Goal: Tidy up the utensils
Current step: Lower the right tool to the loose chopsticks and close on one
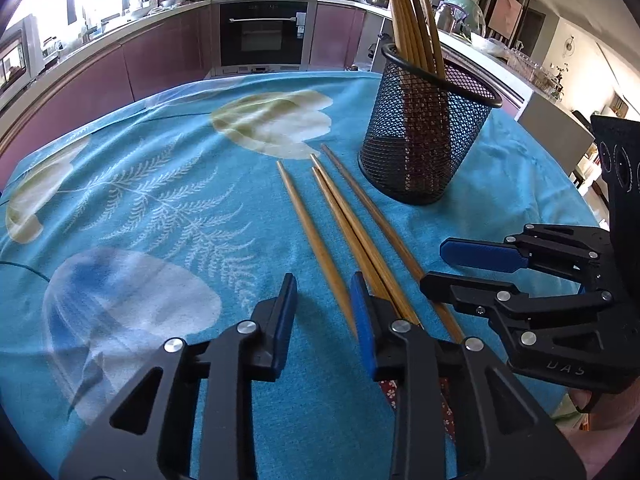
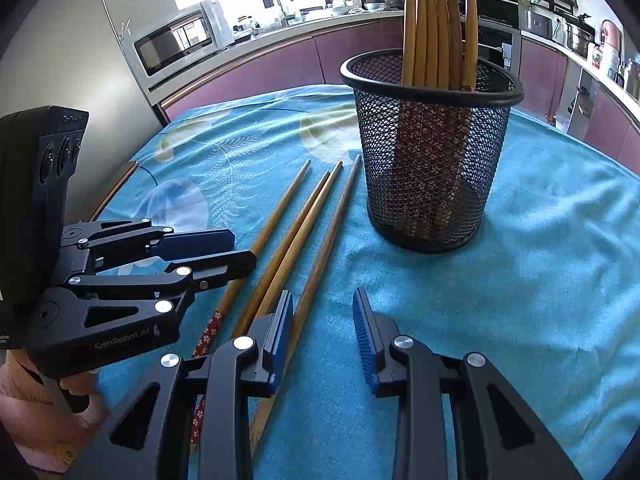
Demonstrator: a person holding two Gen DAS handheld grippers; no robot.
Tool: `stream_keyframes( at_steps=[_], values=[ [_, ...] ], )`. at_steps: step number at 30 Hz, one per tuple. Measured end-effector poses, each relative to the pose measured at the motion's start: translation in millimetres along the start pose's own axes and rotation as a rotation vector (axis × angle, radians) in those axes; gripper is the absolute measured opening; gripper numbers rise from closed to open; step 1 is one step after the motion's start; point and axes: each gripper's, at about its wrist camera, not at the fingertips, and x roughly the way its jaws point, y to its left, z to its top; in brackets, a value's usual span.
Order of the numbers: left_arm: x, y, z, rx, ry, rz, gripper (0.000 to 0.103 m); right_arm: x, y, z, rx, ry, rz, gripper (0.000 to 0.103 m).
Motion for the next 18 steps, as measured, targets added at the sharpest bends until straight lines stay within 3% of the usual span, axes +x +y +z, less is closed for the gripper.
stream_keyframes(
  at_steps=[11, 18],
  values=[
    [7, 7, 11, 0.0, 0.015, 0.042, 0.032, 11, 2, 12, -0.005, 0.003, -0.009, 0.025],
    [15, 9, 20, -0.007, 0.017, 0.073, 0.019, 24, 4, 25, -0.009, -0.007, -0.037, 0.018]
  ],
)
